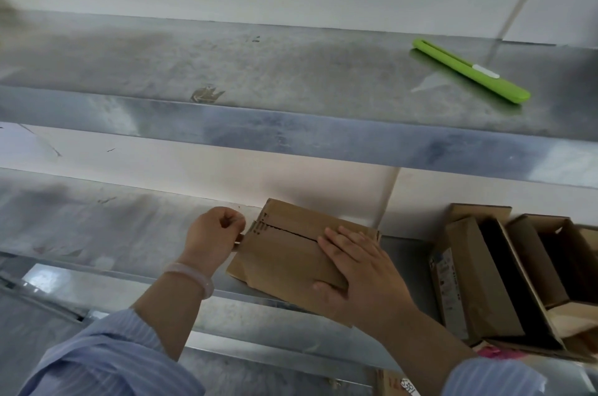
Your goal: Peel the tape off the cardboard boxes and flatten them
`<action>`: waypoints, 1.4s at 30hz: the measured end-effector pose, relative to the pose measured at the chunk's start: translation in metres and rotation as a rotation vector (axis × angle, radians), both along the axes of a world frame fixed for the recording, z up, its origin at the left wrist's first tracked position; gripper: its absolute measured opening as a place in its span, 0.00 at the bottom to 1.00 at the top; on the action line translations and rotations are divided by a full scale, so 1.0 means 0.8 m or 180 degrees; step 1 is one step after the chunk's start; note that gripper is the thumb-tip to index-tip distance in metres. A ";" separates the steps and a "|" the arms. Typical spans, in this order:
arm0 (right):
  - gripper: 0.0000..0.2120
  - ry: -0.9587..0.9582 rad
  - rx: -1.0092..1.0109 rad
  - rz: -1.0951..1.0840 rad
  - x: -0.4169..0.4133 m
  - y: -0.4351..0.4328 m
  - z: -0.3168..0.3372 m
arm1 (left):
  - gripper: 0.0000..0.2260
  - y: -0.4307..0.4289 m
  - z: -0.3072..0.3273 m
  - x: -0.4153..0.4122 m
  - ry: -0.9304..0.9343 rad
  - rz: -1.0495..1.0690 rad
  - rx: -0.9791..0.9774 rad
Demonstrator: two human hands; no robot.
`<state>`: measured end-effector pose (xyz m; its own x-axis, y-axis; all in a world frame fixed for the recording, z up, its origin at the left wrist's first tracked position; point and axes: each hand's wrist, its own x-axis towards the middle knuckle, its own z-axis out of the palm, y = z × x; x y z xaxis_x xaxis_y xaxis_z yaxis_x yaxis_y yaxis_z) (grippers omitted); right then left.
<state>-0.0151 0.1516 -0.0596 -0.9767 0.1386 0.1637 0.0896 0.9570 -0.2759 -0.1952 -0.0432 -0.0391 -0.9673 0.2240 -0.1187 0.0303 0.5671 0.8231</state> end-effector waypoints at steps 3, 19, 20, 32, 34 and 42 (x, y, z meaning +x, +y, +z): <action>0.32 0.0052 0.0012 -0.0058 -0.001 -0.001 -0.002 | 0.06 0.000 -0.004 -0.002 -0.0007 -0.0259 -0.0125; 0.32 0.0125 -0.0038 -0.0077 -0.003 0.004 -0.009 | 0.11 -0.006 -0.009 -0.026 -0.2505 -0.0522 0.1472; 0.32 0.0160 -0.0047 -0.0078 -0.003 0.004 -0.009 | 0.11 -0.006 -0.011 -0.027 -0.2412 -0.0516 0.1389; 0.32 0.0152 -0.0141 0.0009 -0.002 0.007 -0.008 | 0.09 -0.019 -0.033 -0.040 -0.0398 0.0095 0.0024; 0.31 0.0214 -0.0201 0.0111 -0.002 0.011 -0.004 | 0.14 -0.019 -0.029 -0.049 -0.0264 -0.0245 -0.0536; 0.27 -0.0069 -0.0547 0.0269 -0.007 0.019 0.029 | 0.09 0.008 -0.002 -0.010 0.0197 -0.0803 0.0047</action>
<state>-0.0209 0.1667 -0.0363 -0.9891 0.0801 0.1234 0.0187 0.9004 -0.4347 -0.2034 -0.0366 -0.0406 -0.8860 0.4603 -0.0560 0.2198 0.5231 0.8234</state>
